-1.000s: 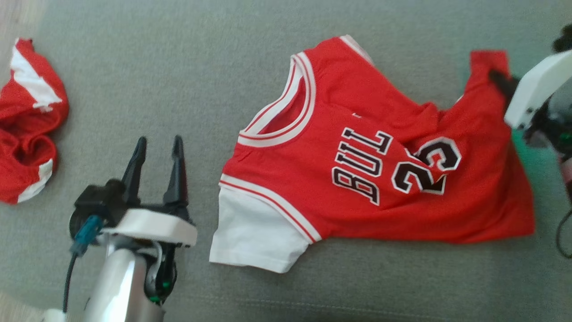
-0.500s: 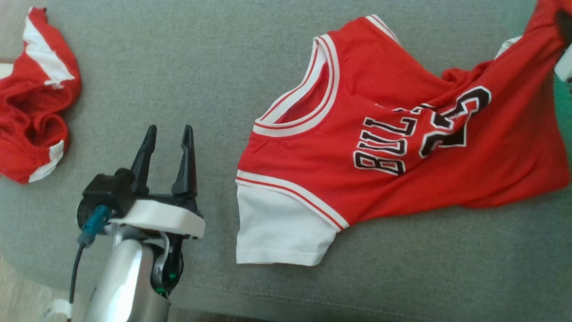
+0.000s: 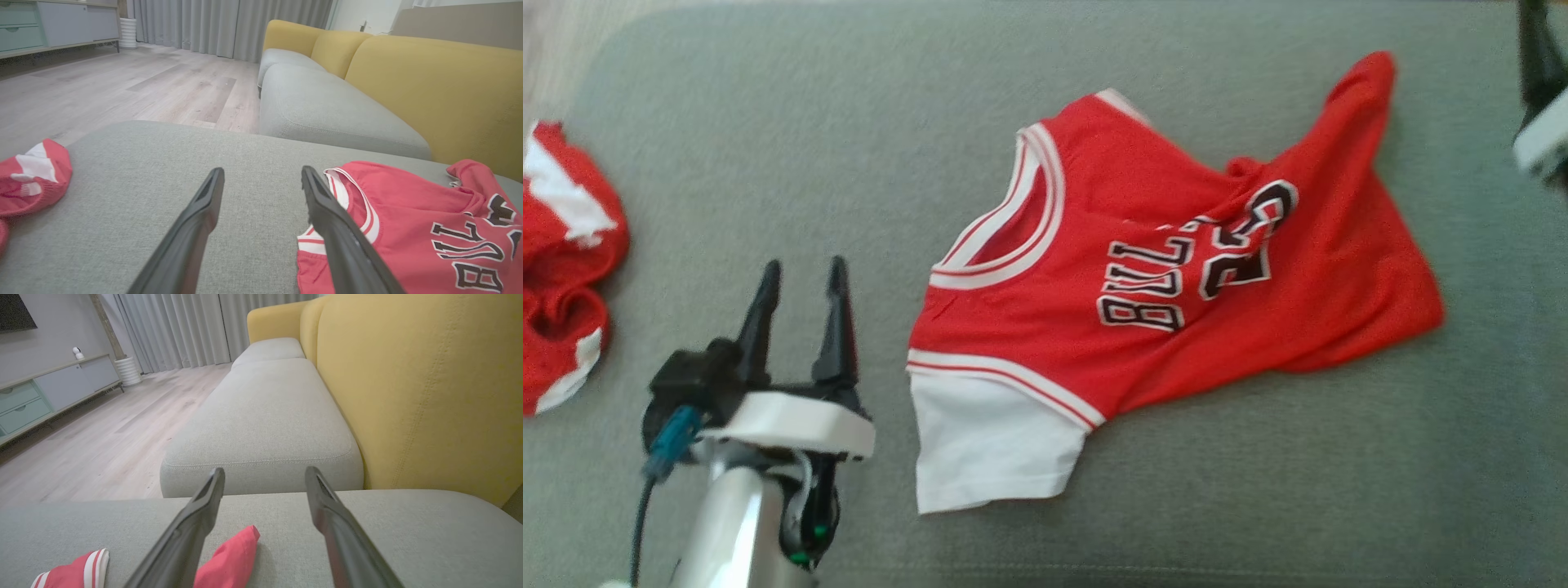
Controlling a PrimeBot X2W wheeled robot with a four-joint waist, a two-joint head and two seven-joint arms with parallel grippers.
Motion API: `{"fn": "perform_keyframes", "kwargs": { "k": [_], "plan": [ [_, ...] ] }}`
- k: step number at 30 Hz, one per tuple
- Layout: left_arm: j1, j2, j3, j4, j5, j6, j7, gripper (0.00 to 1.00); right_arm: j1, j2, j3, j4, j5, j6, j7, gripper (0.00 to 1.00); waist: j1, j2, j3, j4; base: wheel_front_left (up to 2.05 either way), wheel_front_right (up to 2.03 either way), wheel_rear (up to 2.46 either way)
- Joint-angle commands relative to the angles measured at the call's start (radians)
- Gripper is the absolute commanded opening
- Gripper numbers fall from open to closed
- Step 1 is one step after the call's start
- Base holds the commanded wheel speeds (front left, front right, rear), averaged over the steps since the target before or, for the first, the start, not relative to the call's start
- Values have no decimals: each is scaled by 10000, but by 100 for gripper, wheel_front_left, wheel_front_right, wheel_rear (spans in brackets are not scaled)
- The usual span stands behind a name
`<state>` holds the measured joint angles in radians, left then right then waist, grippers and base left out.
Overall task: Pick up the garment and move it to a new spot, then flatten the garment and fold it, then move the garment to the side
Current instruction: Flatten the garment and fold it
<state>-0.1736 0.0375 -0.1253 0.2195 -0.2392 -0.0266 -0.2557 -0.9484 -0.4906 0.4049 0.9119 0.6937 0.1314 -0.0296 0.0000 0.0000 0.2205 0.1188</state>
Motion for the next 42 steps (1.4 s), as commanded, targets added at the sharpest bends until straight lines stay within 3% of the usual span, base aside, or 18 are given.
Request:
{"fn": "perform_keyframes", "kwargs": {
  "k": [1, 7, 12, 18, 27, 33, 40, 41, 42],
  "plan": [
    [-72, 128, 440, -464, 62, 51, -61, 100, 520, -128, -3, -385, -10, -7, -263, 100, 0, 0, -445, -437, 0, 0, 0],
    [414, 128, 607, -799, 115, 149, -61, 100, 2603, -140, -450, -1401, 24, -7, -907, 100, 0, 0, -918, -911, 0, 0, 0],
    [728, 128, 531, -914, 59, 214, -61, 100, 4774, 592, -943, -2419, -139, -7, -620, 100, 0, 0, -1151, -1136, 0, 0, 0],
    [776, 128, 449, -881, 109, 185, -61, 100, 6312, 1611, -1408, -2946, -571, -7, 558, 100, 0, 0, -1188, -1068, 0, 0, 0],
    [564, 128, 500, -718, 222, 33, -61, 100, 6112, 2609, -2867, -2787, -1840, -7, 1314, 100, 0, 0, -947, -750, 0, 0, 0],
    [486, 127, 476, -658, 255, 33, -61, 100, 5689, 2769, -3831, -2379, -2252, -7, 1649, 100, 0, 0, -717, -435, 0, 0, 0],
    [405, 127, 569, -584, 362, -23, -61, 100, 5305, 2918, -4253, -1836, -2316, -7, 2120, 100, 0, 0, -620, -226, 0, 0, 0],
    [399, 127, 582, -579, 372, -30, -61, 100, 5279, 2944, -4228, -1807, -2307, -7, 2173, 82, 0, 0, -624, -201, 0, 0, 0],
    [393, 127, 589, -573, 378, -36, -61, 100, 5263, 2962, -4182, -1809, -2293, -7, 2195, 48, 0, 0, -630, -179, 0, 0, 0]
  ]
}}
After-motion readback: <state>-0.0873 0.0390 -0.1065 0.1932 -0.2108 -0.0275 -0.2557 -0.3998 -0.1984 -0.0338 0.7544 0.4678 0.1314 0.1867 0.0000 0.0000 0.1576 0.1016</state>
